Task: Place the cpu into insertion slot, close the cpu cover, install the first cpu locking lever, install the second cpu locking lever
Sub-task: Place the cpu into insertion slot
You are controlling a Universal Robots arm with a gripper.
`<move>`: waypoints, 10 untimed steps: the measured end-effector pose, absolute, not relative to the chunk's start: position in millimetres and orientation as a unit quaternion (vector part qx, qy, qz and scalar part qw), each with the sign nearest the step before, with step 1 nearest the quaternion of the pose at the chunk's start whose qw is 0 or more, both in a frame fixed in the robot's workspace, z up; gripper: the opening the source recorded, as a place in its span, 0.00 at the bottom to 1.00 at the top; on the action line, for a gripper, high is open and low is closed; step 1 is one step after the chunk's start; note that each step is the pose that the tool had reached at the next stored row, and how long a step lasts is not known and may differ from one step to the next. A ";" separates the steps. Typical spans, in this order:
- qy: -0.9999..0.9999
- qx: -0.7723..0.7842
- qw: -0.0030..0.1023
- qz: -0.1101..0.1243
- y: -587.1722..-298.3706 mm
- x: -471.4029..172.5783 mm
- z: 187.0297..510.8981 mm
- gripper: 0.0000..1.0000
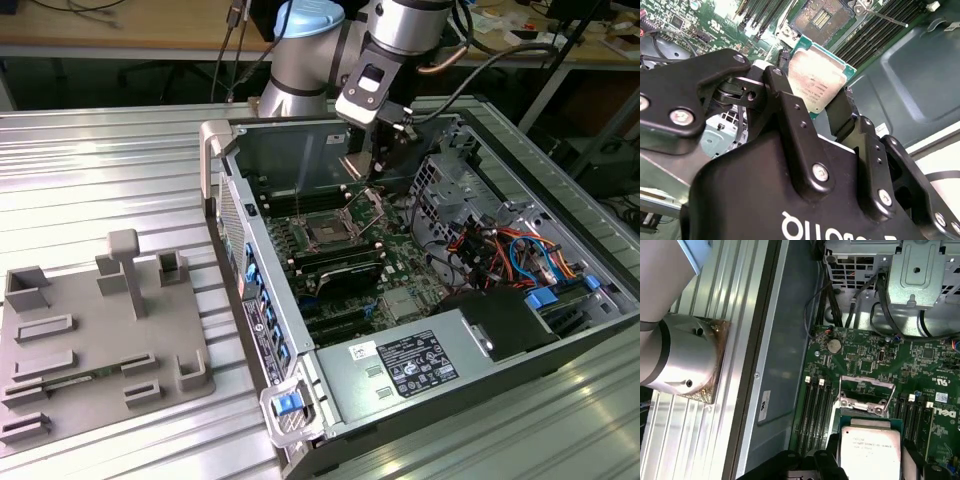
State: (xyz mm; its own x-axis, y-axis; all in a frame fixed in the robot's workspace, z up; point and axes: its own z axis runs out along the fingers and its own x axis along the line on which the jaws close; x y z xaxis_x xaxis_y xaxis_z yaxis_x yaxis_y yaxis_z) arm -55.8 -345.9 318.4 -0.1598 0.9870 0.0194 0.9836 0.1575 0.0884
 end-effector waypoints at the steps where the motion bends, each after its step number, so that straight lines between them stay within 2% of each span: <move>1: 0.762 0.646 0.021 0.040 -345.9 -55.8 315.4 0.55; 10: 0.763 0.645 0.021 0.040 -345.9 -55.8 314.9 0.55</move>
